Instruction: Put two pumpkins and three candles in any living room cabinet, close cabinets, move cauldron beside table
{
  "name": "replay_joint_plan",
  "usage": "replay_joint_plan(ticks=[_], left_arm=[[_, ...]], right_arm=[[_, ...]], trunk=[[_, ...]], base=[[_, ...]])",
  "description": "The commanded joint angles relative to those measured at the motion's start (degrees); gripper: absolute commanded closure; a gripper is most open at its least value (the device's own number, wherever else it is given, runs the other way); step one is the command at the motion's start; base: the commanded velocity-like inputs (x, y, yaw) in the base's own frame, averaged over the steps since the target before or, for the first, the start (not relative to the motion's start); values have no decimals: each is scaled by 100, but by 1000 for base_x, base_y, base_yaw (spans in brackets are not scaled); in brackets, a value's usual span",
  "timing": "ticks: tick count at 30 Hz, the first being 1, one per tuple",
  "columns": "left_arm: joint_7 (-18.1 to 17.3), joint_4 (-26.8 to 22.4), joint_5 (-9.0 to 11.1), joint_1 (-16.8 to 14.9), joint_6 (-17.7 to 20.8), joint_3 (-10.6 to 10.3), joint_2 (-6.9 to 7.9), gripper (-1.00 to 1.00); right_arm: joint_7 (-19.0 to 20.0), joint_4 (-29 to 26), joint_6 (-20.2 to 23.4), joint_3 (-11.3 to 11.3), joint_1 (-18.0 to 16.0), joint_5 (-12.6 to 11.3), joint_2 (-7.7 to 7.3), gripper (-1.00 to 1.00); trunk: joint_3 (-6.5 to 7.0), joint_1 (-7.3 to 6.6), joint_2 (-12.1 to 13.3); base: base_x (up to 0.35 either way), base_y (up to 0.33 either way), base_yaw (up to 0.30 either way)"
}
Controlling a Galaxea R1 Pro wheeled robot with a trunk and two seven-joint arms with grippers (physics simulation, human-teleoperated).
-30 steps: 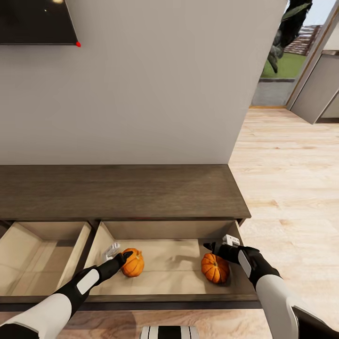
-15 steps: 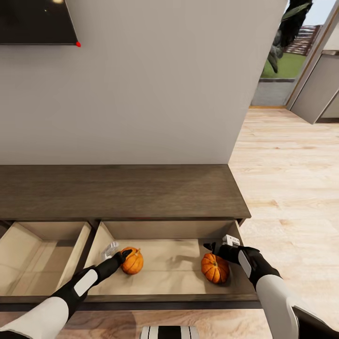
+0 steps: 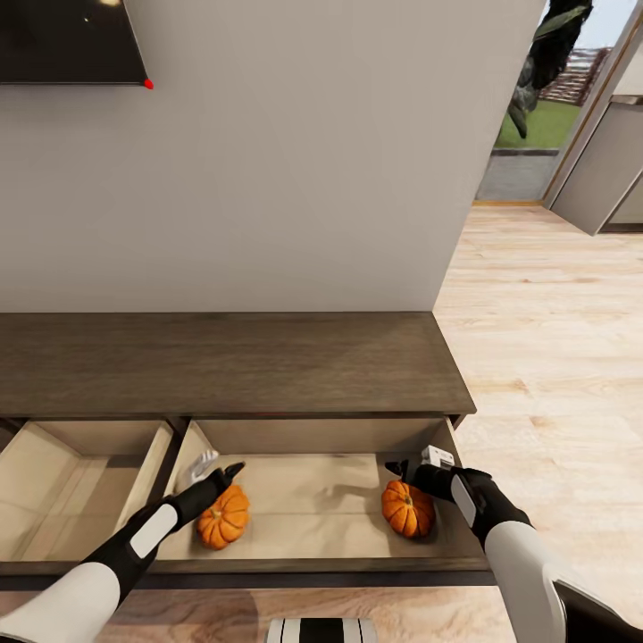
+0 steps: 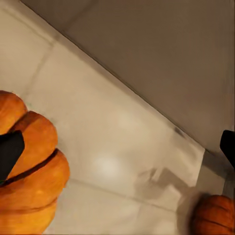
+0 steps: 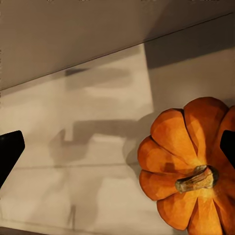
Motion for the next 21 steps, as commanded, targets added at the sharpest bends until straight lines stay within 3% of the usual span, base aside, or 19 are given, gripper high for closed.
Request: replay_joint_plan(ticks=[1, 4, 8, 10, 13, 15, 17, 21], left_arm=[[3, -120, -2, 36, 5, 0, 0, -100], [22, -785, -3, 274, 72, 0, 0, -100], [15, -1067, -8, 357, 92, -12, -19, -100], [11, -1105, -9, 366, 92, -28, -55, -100], [-86, -1202, -15, 464, 190, -125, 37, -100], [-150, -1216, -8, 529, 254, -190, 4, -100], [-84, -1150, 8, 594, 187, -125, -61, -100], [44, -1020, 8, 668, 58, 3, -56, -100]], right_arm=[[0, 0, 1, -1, 0, 0, 0, -100], [0, 0, 2, 0, 0, 0, 7, -100], [3, 0, 4, 0, 0, 0, 11, -100], [1, 0, 4, 0, 0, 0, 21, -100], [98, 43, 101, 97, 7, 101, -78, -100], [163, 62, 98, 65, -5, 168, -121, -100], [96, 66, 34, 4, -25, 98, -55, -100], [13, 55, -34, 1, -26, -39, 16, -100]], trunk=[[0, 0, 0], [0, 0, 0], [0, 0, 0], [0, 0, 0], [0, 0, 0], [0, 0, 0], [36, -44, 80], [108, -132, 241]], base=[[0, 0, 0], [0, 0, 0], [0, 0, 0], [0, 0, 0], [0, 0, 0], [0, 0, 0], [0, 0, 0], [0, 0, 0]])
